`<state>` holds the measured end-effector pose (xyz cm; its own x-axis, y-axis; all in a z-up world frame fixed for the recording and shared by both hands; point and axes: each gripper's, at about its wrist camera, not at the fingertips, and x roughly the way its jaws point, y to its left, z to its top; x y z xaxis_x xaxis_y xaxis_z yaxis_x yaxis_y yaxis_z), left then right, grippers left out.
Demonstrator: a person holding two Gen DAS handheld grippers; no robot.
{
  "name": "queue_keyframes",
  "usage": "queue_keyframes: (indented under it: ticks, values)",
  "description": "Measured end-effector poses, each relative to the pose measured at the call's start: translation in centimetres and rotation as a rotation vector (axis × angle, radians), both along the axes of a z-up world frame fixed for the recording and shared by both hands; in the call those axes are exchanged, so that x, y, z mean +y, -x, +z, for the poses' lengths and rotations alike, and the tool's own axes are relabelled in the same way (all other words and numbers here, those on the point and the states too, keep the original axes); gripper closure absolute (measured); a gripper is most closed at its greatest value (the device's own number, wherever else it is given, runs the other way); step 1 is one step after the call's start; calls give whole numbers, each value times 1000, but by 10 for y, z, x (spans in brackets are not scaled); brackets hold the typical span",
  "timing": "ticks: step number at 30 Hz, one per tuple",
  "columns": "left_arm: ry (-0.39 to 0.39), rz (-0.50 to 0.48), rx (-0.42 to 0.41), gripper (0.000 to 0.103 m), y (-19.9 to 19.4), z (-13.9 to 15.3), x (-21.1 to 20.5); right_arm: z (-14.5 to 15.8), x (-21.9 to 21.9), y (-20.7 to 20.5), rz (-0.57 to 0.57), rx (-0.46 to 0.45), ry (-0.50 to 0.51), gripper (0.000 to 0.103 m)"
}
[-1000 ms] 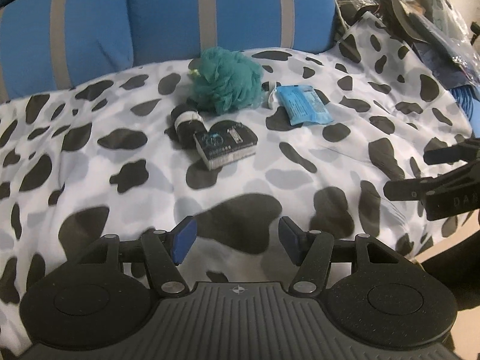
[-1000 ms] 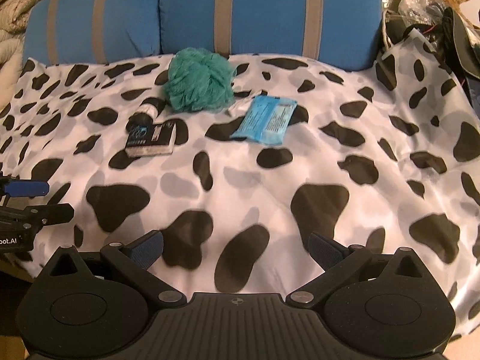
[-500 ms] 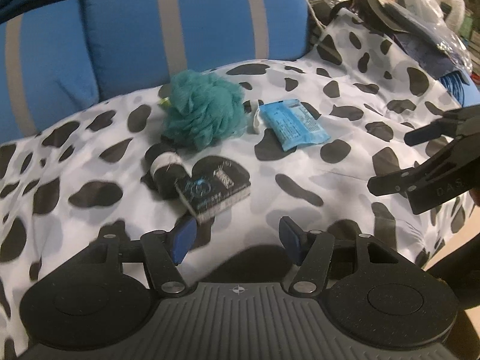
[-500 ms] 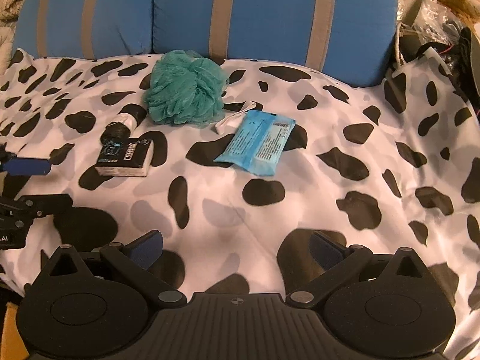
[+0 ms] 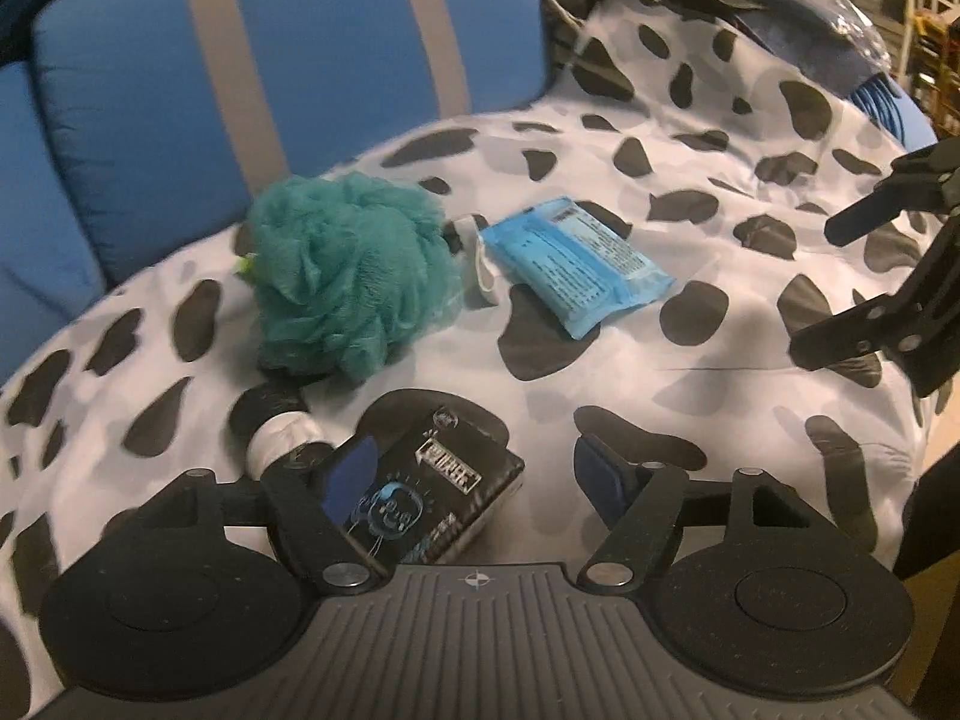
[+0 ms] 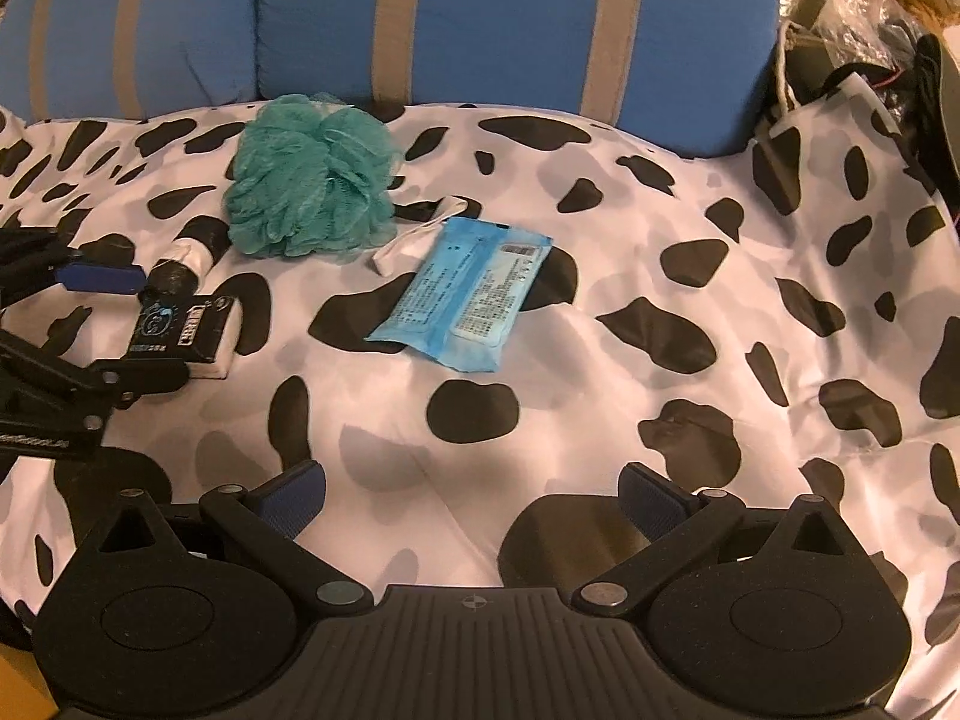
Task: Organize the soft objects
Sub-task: 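Lower the left tool onto the black tissue pack and close on it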
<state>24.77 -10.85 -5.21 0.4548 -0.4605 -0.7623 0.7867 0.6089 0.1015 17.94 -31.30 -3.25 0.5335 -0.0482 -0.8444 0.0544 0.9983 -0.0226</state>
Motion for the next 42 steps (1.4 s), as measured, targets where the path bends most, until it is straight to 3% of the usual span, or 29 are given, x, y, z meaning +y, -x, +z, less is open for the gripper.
queue_keyframes:
  ticks: [12,14,19,22,25,27,28,31,34,42]
  values:
    - [-85,-96,85,30,-35,-30,-6,4,-5,-4,-16,-4,-17,0]
    - [-85,-106,87,30,-35,-31,-5,4,-5,-4,-17,-3,-20,0]
    - [-96,-108,180,30,-37,-29,1,3,-5,-6,-23,-9,-4,0]
    - [-89,-110,177,30,-32,-30,6,3,-6,-7,-23,-16,-8,0]
    - [-66,-69,186,32,-32,-30,9,4,-5,-11,-9,-39,11,0]
    - [-53,-23,186,52,-34,-29,10,2,-5,-17,-9,-44,28,0]
    - [-45,5,186,55,-35,-28,11,1,-7,-21,-13,-44,30,0]
    - [-30,56,209,56,-38,-24,13,-3,-9,-32,-15,-55,33,0]
    - [-35,71,177,56,-33,-17,12,-10,-9,-45,-4,-66,49,0]
    - [39,109,118,56,-24,15,11,-38,-8,-80,9,-70,14,0]
